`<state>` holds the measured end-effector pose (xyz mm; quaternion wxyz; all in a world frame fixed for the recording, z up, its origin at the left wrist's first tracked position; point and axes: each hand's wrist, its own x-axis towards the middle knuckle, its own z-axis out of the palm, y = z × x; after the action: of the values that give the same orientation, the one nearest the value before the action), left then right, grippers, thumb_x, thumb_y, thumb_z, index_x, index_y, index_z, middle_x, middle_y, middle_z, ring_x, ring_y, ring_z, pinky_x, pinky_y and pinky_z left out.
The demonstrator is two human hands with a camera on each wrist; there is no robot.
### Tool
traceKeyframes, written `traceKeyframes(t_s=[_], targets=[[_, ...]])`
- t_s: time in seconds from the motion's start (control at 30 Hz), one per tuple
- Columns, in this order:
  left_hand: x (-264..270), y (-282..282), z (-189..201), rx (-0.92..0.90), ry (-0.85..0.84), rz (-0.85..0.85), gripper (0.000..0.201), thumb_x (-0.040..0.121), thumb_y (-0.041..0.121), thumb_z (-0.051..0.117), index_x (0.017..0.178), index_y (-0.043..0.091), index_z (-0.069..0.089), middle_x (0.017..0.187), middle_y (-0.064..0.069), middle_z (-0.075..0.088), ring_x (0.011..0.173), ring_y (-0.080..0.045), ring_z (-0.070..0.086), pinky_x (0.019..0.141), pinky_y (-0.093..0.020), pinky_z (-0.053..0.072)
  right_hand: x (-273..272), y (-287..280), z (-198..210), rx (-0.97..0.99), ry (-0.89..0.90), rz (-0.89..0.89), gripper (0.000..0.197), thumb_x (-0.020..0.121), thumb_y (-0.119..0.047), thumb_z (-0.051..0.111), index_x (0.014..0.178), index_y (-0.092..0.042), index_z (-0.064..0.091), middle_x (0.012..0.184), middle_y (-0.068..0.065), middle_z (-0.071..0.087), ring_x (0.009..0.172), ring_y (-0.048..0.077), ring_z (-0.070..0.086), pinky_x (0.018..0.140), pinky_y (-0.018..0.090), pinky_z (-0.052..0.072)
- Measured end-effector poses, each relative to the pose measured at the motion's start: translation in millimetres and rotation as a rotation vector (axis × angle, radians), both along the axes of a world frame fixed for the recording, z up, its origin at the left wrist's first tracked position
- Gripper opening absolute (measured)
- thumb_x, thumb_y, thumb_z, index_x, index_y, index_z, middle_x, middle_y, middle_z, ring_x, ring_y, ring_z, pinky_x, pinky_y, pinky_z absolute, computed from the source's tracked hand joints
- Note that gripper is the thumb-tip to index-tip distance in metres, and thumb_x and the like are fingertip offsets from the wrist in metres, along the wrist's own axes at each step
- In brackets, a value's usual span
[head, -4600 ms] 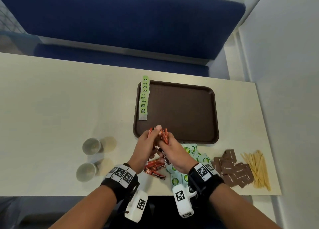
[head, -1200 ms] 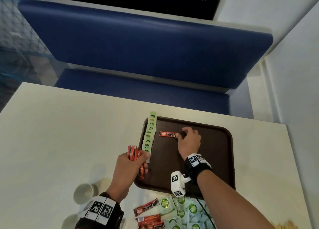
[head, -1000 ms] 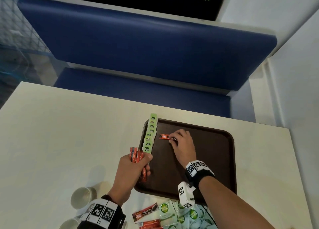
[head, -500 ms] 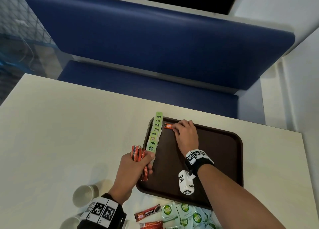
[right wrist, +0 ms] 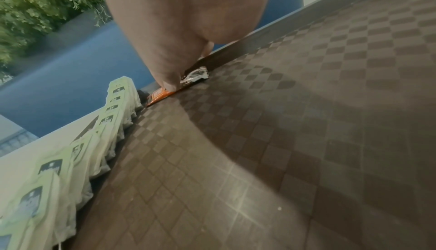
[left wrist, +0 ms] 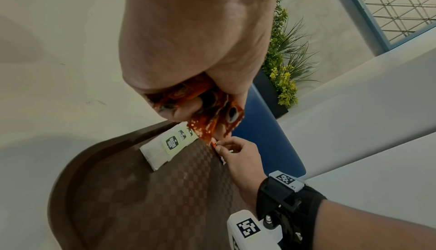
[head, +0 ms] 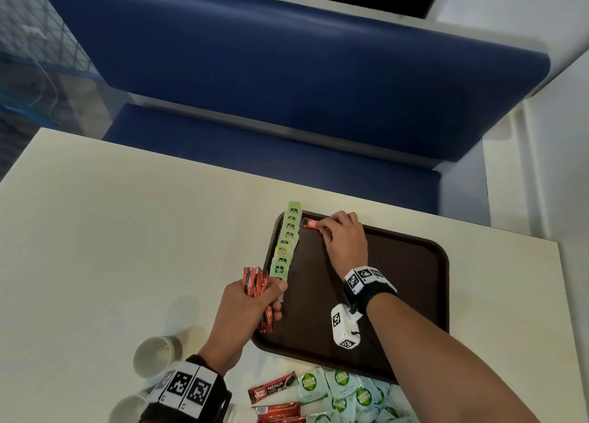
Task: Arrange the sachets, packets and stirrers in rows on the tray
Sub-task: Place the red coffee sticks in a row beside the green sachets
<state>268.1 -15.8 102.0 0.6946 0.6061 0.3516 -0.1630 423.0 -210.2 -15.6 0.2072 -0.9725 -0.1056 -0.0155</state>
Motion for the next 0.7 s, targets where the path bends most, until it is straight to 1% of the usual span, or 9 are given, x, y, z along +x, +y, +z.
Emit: traceKeyframes(t_s=[0.13, 0.2, 0.27, 0.33, 0.4, 0.47, 0.53, 0.6, 0.7], targets=[[2, -1, -3, -0.005, -0.002, 0.001, 0.030, 0.094, 0.036, 0.081, 0.108, 0.010, 0.077, 0.075, -0.010, 0.074, 0.065, -0.022, 0.071, 0.064, -0.026, 0.061, -13, -1, 14, 0.120, -0.011, -0.095, 0.014, 0.100, -0.023, 0.068, 0.112, -0.023, 0.075, 0.108, -0.006, 0.064, 0.105, 0.015, 0.052, 0.086, 0.032, 0.052], [5, -4, -4, -0.008, 0.009, 0.004, 0.036, 0.093, 0.041, 0.081, 0.105, 0.007, 0.074, 0.075, -0.011, 0.074, 0.063, -0.023, 0.071, 0.063, -0.028, 0.062, -29, -2, 25, 0.237, 0.056, -0.157, 0.015, 0.101, -0.022, 0.066, 0.114, -0.025, 0.072, 0.111, -0.010, 0.063, 0.106, 0.009, 0.052, 0.088, 0.028, 0.051], [10, -8, -4, -0.019, 0.018, 0.021, 0.040, 0.092, 0.045, 0.081, 0.104, 0.007, 0.074, 0.075, -0.011, 0.074, 0.062, -0.022, 0.070, 0.060, -0.027, 0.061, -50, -4, 42, 0.421, 0.230, -0.180, 0.014, 0.100, -0.021, 0.068, 0.112, -0.027, 0.070, 0.108, -0.013, 0.065, 0.102, 0.002, 0.058, 0.088, 0.023, 0.050], [14, -15, -3, -0.029, 0.012, 0.029, 0.042, 0.091, 0.048, 0.081, 0.107, 0.009, 0.075, 0.075, -0.011, 0.074, 0.062, -0.019, 0.070, 0.057, -0.025, 0.058, -72, -5, 67, 0.665, 0.488, -0.173, 0.011, 0.098, -0.025, 0.072, 0.109, -0.028, 0.071, 0.103, -0.012, 0.070, 0.097, 0.002, 0.065, 0.085, 0.020, 0.050], [19, -22, -1, -0.008, -0.004, 0.003, 0.043, 0.092, 0.052, 0.078, 0.107, 0.012, 0.077, 0.075, -0.008, 0.076, 0.063, -0.016, 0.072, 0.056, -0.022, 0.056, -93, -5, 93, 0.886, 0.724, -0.151, 0.016, 0.097, -0.032, 0.075, 0.111, -0.026, 0.072, 0.103, -0.007, 0.073, 0.092, 0.007, 0.068, 0.080, 0.024, 0.052], [23, -30, 0, -0.006, -0.025, -0.029, 0.045, 0.092, 0.053, 0.076, 0.107, 0.011, 0.078, 0.079, -0.008, 0.079, 0.071, -0.019, 0.078, 0.058, -0.023, 0.057, -110, -3, 109, 1.004, 0.841, -0.107, 0.025, 0.092, -0.033, 0.080, 0.113, -0.021, 0.071, 0.102, 0.000, 0.072, 0.086, 0.015, 0.067, 0.074, 0.031, 0.053], [26, -36, 1, -0.042, -0.042, -0.043, 0.048, 0.093, 0.053, 0.077, 0.106, 0.007, 0.078, 0.089, -0.017, 0.081, 0.086, -0.033, 0.080, 0.070, -0.038, 0.065, -120, 1, 116, 1.026, 0.853, -0.081, 0.033, 0.087, -0.029, 0.087, 0.111, -0.017, 0.068, 0.100, 0.007, 0.069, 0.082, 0.018, 0.065, 0.070, 0.034, 0.054], [28, -40, 3, -0.067, -0.040, -0.050, 0.050, 0.092, 0.055, 0.076, 0.106, 0.007, 0.078, 0.092, -0.021, 0.080, 0.088, -0.038, 0.079, 0.079, -0.050, 0.063, -124, 3, 119, 1.032, 0.828, -0.096, 0.037, 0.083, -0.023, 0.090, 0.110, -0.014, 0.066, 0.100, 0.013, 0.067, 0.081, 0.021, 0.066, 0.069, 0.036, 0.057], [28, -39, 8, -0.084, -0.031, -0.054, 0.046, 0.094, 0.056, 0.072, 0.111, 0.014, 0.076, 0.093, -0.020, 0.080, 0.084, -0.028, 0.078, 0.075, -0.039, 0.059, -124, -2, 123, 1.098, 0.799, -0.128, 0.029, 0.088, -0.016, 0.086, 0.111, -0.012, 0.070, 0.104, 0.019, 0.070, 0.085, 0.026, 0.071, 0.074, 0.037, 0.061]])
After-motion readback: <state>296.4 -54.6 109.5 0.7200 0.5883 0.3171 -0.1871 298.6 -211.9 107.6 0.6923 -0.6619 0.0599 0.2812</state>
